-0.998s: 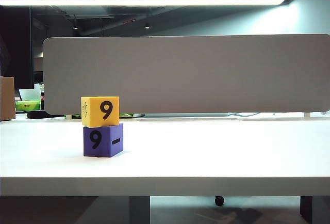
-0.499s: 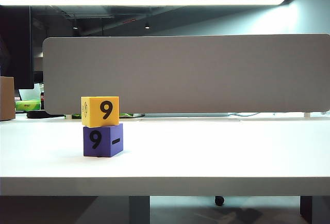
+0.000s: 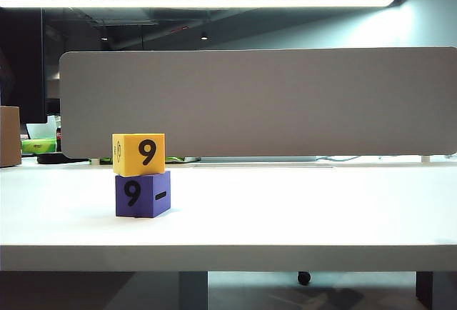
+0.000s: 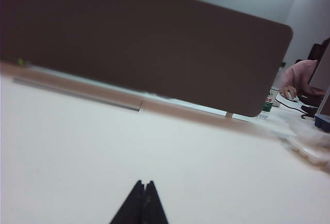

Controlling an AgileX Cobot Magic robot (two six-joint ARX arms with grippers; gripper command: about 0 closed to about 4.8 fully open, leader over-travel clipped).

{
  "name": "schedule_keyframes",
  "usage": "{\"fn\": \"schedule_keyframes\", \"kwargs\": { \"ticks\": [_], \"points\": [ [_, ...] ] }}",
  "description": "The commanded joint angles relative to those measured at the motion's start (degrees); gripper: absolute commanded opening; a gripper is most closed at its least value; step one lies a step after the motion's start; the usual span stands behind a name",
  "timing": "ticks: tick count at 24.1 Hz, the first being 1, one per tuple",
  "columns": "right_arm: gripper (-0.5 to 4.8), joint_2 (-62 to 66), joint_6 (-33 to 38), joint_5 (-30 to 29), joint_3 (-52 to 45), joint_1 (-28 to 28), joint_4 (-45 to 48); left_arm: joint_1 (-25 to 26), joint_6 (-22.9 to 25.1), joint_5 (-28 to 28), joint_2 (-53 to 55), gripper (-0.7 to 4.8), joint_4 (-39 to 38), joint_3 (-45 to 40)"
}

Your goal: Stack the letter block on the right onto the letter block on the left.

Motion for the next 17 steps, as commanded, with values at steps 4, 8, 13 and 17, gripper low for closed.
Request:
{"fn": "schedule_keyframes", "kwargs": {
  "ticks": [4, 8, 13, 17],
  "points": [
    [-0.01, -0.1, 10.4, 0.2, -3.7, -2.5, -4.3, 0.0, 0.2, 0.1, 0.0, 0.26, 0.5, 0.3],
    [-0.01, -0.1, 10.4, 0.2, -3.7, -2.4, -13.9, 0.0, 0.2, 0.1, 0.0, 0.26, 0.5, 0.3],
    [-0.01, 0.0, 10.4, 0.2, -3.7, -2.4, -15.9, 0.0, 0.2, 0.1, 0.0, 0.26, 0.5, 0.3],
    [-0.01, 0.0, 10.4, 0.2, -3.7, -2.4, -15.9, 0.0, 0.2, 0.1, 0.0, 0.26, 0.5, 0.3]
  ]
}}
